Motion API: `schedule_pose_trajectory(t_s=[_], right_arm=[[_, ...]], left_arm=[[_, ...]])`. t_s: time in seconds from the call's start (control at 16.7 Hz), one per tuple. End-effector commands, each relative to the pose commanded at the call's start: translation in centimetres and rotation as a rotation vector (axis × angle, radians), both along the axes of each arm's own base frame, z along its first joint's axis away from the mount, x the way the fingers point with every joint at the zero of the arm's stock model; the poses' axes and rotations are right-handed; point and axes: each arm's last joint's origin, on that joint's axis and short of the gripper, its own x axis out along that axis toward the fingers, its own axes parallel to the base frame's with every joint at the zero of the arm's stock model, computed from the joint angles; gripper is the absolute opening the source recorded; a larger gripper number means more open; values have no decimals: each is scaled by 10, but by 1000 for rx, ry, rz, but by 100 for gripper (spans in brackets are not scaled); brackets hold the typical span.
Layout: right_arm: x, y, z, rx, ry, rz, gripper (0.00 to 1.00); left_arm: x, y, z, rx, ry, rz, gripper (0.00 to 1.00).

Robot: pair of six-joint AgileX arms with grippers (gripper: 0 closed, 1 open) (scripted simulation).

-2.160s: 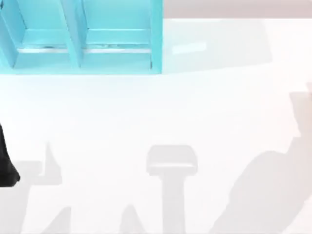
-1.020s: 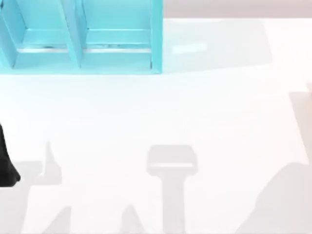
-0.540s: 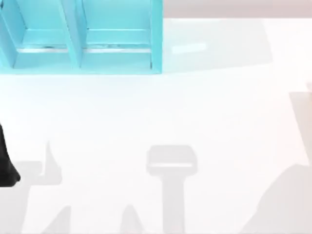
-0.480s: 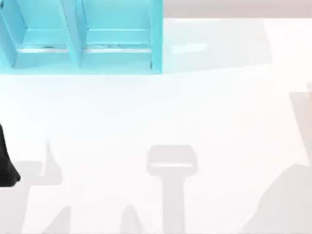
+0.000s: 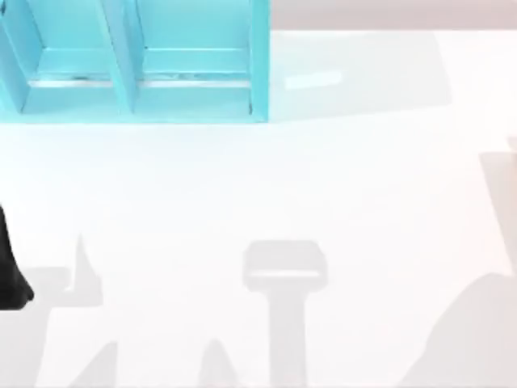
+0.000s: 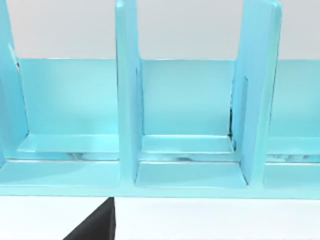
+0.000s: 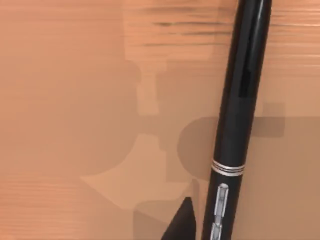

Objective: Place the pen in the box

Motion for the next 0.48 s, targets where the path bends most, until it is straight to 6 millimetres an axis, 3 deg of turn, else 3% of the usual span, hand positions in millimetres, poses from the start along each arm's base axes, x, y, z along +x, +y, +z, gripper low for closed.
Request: schedule_pose_trajectory(t_s=[0.12, 0.48], right_arm=[[0, 0, 0, 0, 0, 0, 98], [0, 0, 0, 0, 0, 0, 100]], left_arm=[[0, 0, 0, 0, 0, 0, 100], [0, 0, 0, 0, 0, 0, 100]])
